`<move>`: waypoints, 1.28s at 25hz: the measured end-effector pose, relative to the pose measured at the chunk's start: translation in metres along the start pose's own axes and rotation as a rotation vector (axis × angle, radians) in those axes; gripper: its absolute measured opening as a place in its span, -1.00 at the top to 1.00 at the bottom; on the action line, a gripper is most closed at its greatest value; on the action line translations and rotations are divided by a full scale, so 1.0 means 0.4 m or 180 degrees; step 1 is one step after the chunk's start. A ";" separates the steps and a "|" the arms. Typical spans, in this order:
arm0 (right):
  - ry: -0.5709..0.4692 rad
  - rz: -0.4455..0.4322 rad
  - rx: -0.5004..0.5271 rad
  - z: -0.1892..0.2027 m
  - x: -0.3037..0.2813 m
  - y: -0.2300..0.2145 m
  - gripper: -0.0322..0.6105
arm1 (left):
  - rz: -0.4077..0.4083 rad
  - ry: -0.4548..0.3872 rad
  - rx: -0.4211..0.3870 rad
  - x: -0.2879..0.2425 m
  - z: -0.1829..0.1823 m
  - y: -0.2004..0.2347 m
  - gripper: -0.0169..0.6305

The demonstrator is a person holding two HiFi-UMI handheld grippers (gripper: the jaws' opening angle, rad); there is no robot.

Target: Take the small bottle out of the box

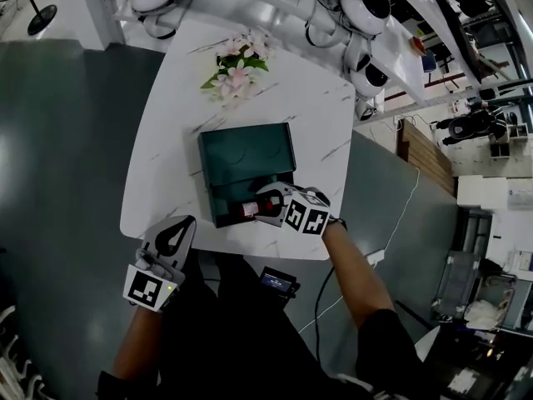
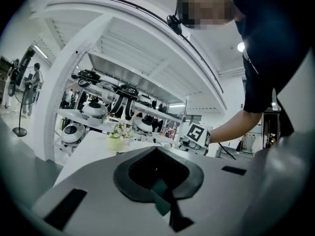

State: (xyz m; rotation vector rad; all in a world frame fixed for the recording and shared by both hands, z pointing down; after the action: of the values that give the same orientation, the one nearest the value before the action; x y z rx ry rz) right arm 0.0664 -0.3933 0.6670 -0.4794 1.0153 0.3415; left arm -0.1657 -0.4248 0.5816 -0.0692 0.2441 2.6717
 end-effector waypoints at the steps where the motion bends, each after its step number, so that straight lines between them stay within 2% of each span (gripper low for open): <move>1: 0.0035 -0.0036 -0.0008 0.003 -0.009 -0.006 0.26 | 0.0009 0.0017 0.0046 0.005 0.009 -0.001 0.91; 6: 0.0264 -0.0350 -0.0161 0.019 -0.065 -0.021 0.20 | 0.0017 0.0158 0.0076 0.024 0.036 0.005 0.91; 11: 0.0457 -0.0412 -0.0107 0.012 -0.079 -0.032 0.17 | -0.0064 0.0117 0.0104 0.036 0.038 0.029 0.91; 16: 0.0722 -0.0277 0.0029 -0.006 -0.133 -0.022 0.16 | -0.0142 0.0086 0.0153 0.041 0.046 0.042 0.91; 19: 0.0859 -0.0244 -0.0242 -0.004 -0.145 -0.029 0.10 | -0.0126 0.0035 0.0154 0.045 0.047 0.041 0.91; 21: 0.0853 -0.0195 -0.0421 -0.002 -0.157 -0.034 0.10 | -0.0124 0.0068 0.0175 0.044 0.051 0.046 0.91; 26: 0.0803 0.0181 -0.0452 -0.002 -0.168 -0.028 0.15 | -0.0121 0.0066 0.0242 0.035 0.062 0.052 0.91; 28: 0.0752 0.0308 -0.0425 -0.007 -0.173 -0.030 0.16 | -0.0094 0.0050 0.0250 0.032 0.068 0.055 0.91; 32: 0.0725 0.0387 -0.0279 -0.019 -0.161 -0.022 0.16 | -0.0039 0.0054 0.0317 0.028 0.063 0.050 0.91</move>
State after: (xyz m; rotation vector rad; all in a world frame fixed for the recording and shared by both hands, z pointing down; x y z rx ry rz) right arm 0.0336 -0.4080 0.7218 -0.5456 1.2579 0.4487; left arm -0.1847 -0.4328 0.6087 -0.0620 0.3803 2.6431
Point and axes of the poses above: the fingertips, and each gripper's own axes: x backward along the fingers, y to its left, z out of its underside, the point moved 6 cm from there along x, backward along the fingers, and after that the axes turned 8 degrees about -x, right-handed, at the moved point
